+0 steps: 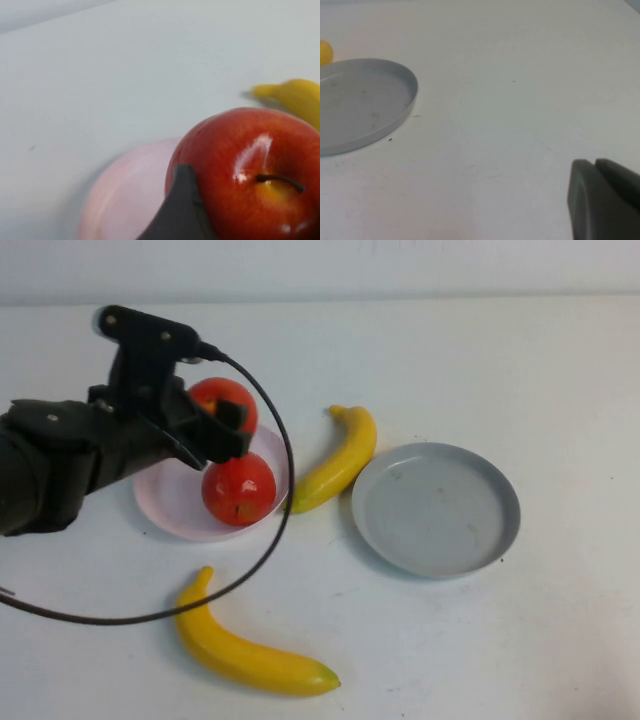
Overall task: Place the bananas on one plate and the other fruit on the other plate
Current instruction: Put one type of fruit in the left plate
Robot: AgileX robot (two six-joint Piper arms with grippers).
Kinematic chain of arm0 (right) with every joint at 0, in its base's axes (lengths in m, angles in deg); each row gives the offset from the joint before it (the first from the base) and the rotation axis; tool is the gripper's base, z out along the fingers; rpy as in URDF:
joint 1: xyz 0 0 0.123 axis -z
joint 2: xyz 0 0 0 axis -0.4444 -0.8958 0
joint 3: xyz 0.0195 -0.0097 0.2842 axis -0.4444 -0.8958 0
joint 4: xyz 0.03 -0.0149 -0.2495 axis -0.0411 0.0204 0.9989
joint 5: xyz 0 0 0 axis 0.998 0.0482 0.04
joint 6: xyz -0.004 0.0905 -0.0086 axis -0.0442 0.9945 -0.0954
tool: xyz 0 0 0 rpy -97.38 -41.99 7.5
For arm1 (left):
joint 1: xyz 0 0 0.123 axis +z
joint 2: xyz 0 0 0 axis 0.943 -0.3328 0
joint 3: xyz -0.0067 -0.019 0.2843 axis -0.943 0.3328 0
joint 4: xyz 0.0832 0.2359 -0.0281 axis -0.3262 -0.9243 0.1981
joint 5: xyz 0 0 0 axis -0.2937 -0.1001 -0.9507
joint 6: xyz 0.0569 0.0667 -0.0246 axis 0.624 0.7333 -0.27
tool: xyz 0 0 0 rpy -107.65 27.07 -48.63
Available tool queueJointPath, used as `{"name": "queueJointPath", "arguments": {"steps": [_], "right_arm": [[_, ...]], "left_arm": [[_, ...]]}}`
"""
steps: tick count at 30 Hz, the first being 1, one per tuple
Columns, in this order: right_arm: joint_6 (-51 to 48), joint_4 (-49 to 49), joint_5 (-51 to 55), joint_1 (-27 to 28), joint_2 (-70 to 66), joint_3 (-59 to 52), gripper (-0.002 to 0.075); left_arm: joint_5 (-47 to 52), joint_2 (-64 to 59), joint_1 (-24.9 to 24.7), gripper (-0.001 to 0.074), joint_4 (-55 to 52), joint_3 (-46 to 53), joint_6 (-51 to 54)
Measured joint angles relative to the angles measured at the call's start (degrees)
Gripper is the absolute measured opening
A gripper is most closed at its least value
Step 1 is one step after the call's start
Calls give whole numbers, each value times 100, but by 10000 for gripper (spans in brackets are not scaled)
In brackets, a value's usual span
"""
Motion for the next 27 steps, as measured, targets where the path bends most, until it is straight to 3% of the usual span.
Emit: {"name": "queueJointPath", "arguments": {"steps": [9, 16, 22, 27], "right_arm": [[0, 0, 0, 0, 0, 0, -17], [0, 0, 0, 0, 0, 0, -17], [0, 0, 0, 0, 0, 0, -17], [0, 0, 0, 0, 0, 0, -17]], "left_arm": [[166, -221, 977, 526, 643, 0, -2], [447, -654, 1083, 527, 723, 0, 20], [498, -904, 1083, 662, 735, 0, 33], [545, -855, 1083, 668, 761, 0, 33]]}}
